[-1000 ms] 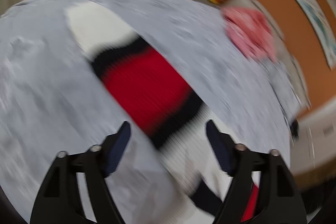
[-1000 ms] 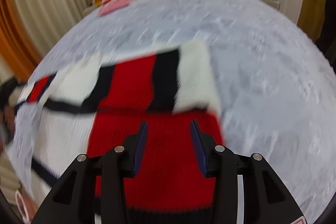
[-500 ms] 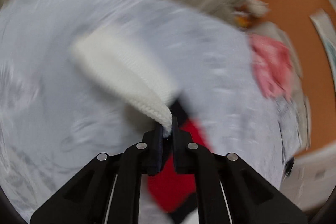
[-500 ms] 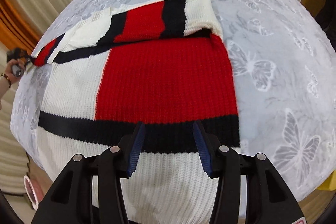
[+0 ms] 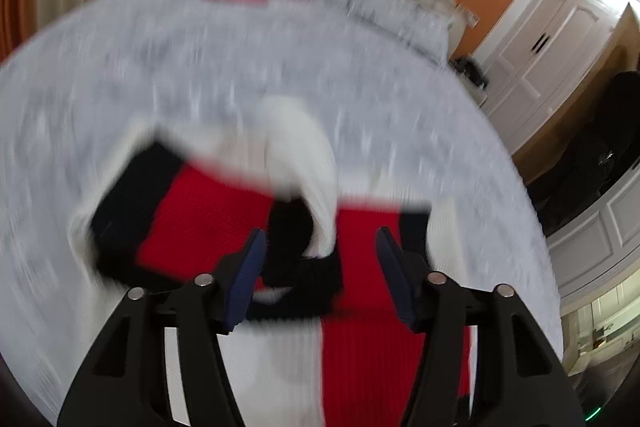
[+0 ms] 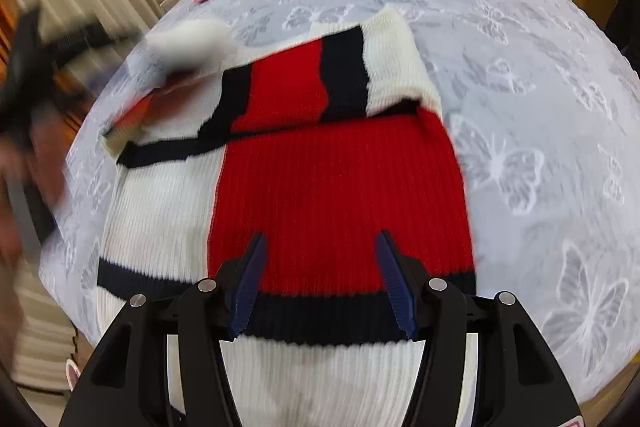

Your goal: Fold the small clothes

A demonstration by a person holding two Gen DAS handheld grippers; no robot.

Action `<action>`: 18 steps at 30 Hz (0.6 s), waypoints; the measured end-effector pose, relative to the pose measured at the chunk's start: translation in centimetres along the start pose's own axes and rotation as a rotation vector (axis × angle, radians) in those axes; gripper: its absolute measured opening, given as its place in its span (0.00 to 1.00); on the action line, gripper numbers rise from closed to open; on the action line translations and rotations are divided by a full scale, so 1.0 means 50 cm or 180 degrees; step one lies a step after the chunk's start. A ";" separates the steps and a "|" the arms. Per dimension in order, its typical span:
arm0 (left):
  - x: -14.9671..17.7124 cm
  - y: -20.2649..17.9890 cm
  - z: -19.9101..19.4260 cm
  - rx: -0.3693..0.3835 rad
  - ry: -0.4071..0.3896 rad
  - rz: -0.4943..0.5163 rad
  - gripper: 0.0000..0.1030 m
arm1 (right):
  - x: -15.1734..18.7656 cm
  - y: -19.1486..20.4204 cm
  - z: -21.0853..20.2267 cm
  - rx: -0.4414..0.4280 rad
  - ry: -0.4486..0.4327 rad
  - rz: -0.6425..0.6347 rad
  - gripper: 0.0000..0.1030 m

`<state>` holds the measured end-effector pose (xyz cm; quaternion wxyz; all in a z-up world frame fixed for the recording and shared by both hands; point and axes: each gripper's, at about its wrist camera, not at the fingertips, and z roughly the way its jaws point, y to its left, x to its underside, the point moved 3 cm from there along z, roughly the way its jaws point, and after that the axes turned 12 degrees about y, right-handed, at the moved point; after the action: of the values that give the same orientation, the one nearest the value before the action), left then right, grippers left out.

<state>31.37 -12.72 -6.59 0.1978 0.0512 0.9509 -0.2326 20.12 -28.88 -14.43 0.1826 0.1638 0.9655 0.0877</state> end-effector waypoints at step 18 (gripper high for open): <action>0.047 0.315 -0.093 0.0180 -0.0255 -0.1529 0.74 | -0.440 0.229 0.226 -0.0571 0.0261 0.0138 0.66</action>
<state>30.55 3.40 -10.40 0.1728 -0.1801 0.9203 -0.3014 47.05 -24.63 -15.02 0.1549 0.1638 0.9566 0.1844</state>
